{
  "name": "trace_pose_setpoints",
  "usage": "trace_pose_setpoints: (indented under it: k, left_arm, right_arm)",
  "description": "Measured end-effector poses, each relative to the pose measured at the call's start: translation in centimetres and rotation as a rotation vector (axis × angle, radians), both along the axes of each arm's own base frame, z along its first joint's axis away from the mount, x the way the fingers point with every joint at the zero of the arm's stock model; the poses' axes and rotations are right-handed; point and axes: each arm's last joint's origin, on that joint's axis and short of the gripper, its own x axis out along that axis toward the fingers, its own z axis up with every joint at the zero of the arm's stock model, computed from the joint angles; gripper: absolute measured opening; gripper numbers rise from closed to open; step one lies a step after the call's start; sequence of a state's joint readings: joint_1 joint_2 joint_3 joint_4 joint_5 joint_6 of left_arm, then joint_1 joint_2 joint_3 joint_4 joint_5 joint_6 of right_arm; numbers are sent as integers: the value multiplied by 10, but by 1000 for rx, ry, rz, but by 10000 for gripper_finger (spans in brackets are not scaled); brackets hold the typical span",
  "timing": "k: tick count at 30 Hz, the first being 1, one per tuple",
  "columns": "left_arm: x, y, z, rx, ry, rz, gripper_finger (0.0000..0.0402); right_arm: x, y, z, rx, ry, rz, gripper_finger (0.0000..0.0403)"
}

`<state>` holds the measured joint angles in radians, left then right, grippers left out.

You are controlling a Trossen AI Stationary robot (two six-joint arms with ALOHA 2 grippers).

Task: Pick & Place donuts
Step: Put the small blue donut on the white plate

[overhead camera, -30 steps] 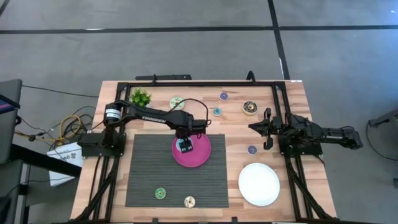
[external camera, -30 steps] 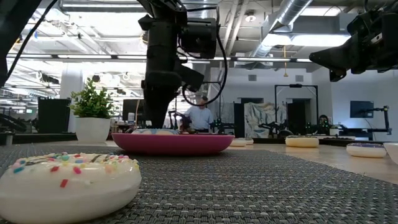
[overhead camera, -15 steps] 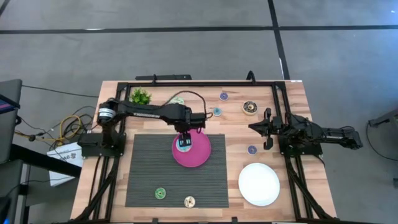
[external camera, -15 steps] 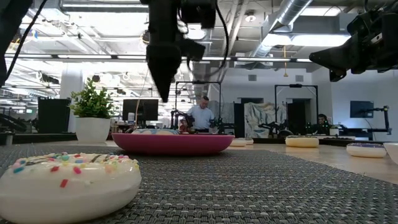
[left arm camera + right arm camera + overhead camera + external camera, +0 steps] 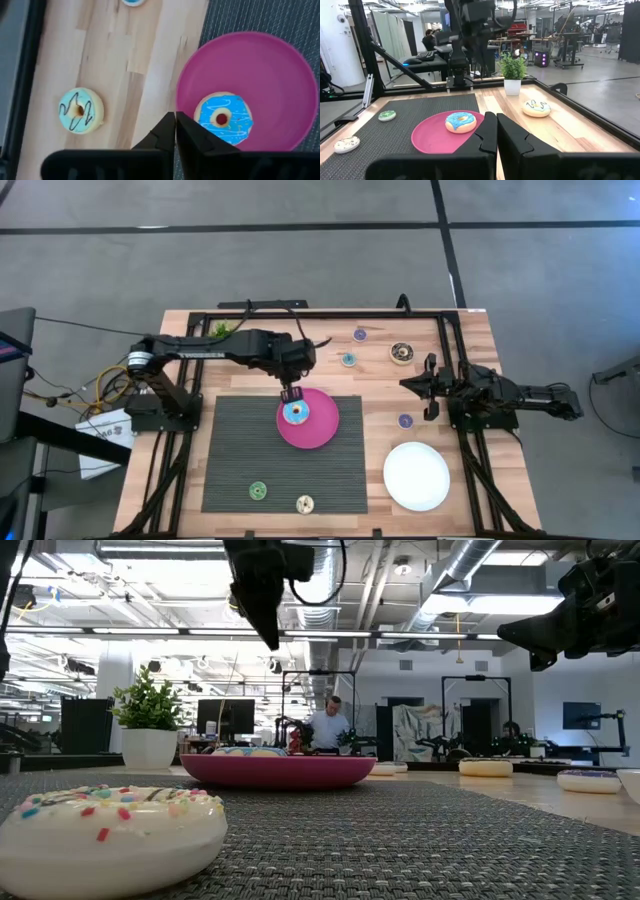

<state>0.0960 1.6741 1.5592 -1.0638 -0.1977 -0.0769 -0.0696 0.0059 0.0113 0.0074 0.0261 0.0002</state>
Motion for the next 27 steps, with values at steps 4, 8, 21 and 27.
trace_pose_setpoints:
  k: [4, 8, 21, 27]
  left_arm:
    - [-21, -5, 11, 28, -67, 39, 3]
    - [-52, -11, 15, 31, -222, 37, 2]
    - [-147, -22, -2, -32, -623, 67, 0]
    - [-153, -24, -13, -22, -635, -2, 0]
  right_arm:
    - [0, 0, 0, 0, 0, 0, 0]
    - [0, 0, 0, 0, 0, 0, 0]
    - [0, 0, 0, 0, 0, 0, 0]
    - [0, 0, 0, 0, -1, -1, 0]
